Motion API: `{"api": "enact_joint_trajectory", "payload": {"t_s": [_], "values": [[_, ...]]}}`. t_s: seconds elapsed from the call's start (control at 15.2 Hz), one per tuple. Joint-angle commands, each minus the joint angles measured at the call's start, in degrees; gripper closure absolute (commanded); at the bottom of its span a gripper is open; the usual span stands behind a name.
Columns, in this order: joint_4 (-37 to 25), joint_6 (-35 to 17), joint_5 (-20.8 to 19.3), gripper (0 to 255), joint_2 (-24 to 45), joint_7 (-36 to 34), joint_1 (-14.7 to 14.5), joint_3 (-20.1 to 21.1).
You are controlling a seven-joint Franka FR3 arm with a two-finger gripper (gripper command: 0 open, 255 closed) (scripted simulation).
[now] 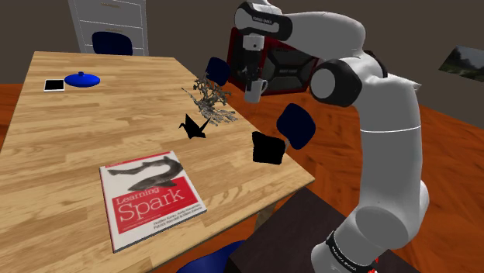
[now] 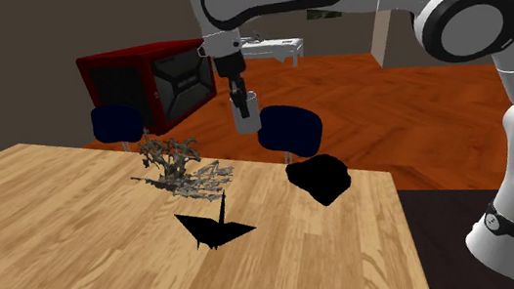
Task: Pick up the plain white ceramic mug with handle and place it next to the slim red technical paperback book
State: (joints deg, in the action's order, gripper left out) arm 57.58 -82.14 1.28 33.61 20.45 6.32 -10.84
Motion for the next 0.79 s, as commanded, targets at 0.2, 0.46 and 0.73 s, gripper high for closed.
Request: {"api": "enact_joint_trajectory", "payload": {"t_s": [0.2, 0.46, 0.73], "values": [[7.0, -1.36, -0.71, 255, -5.53, -1.62, -2.06, 0.11], [21.08, -5.85, -1.97, 255, -15.0, -5.6, -5.84, 0.89], [31.51, -8.58, -2.82, 255, -22.59, -9.95, -8.93, 2.27]]}}
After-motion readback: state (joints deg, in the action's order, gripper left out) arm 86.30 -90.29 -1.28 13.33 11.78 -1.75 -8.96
